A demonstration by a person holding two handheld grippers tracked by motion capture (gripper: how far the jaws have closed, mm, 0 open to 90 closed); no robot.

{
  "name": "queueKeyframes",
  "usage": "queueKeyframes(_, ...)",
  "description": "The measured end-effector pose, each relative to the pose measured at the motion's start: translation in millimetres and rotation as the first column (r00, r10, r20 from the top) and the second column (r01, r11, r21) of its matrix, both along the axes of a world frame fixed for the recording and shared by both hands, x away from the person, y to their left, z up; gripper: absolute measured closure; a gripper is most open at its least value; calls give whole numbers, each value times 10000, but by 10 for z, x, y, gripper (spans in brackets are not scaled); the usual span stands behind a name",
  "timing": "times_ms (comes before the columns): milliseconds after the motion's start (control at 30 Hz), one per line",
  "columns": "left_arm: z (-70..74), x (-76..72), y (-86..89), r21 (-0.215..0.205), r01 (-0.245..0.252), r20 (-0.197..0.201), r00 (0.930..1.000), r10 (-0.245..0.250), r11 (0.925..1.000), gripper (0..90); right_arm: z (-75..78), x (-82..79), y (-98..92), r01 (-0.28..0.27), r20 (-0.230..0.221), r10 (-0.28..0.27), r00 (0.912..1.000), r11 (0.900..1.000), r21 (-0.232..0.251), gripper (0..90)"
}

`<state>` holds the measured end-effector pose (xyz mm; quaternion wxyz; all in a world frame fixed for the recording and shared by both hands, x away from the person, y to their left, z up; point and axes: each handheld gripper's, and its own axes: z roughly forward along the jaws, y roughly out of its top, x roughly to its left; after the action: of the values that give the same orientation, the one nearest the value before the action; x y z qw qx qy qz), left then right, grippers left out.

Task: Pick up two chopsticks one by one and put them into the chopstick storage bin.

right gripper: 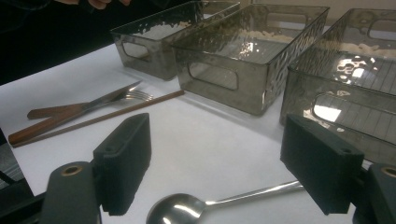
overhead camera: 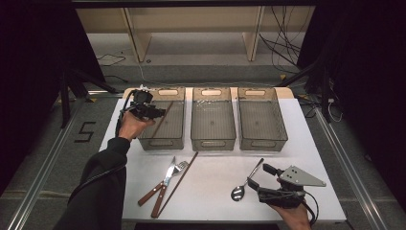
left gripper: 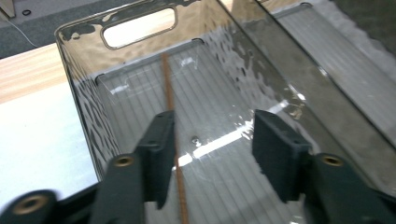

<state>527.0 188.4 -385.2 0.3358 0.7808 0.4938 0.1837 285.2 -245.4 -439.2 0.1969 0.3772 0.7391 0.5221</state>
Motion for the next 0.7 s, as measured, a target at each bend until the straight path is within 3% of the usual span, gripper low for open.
queueKeyframes(167, 154, -175, -71, -232, 306, -257, 9992, -312, 9993, 333, 0, 1, 2, 9, -21, -9, 10000, 10000, -6, 252)
queueKeyframes(300, 224, -416, -170, -536, 639, -329, 9973, -658, 9965, 263, 2, -1, 1, 15, -13, -15, 10000, 10000, -24, 252)
queueKeyframes(533, 181, -830, -319, -757, 1168, -573, 9910, -1212, 9903, 217, 2, -5, 0, 21, -21, -21, 10000, 10000, -28, 252)
queueKeyframes(700, 94, -1008, -387, -729, 1448, -898, 9844, -1511, 9868, 201, 2, -5, 2, 28, -17, -28, 10000, 10000, -35, 252)
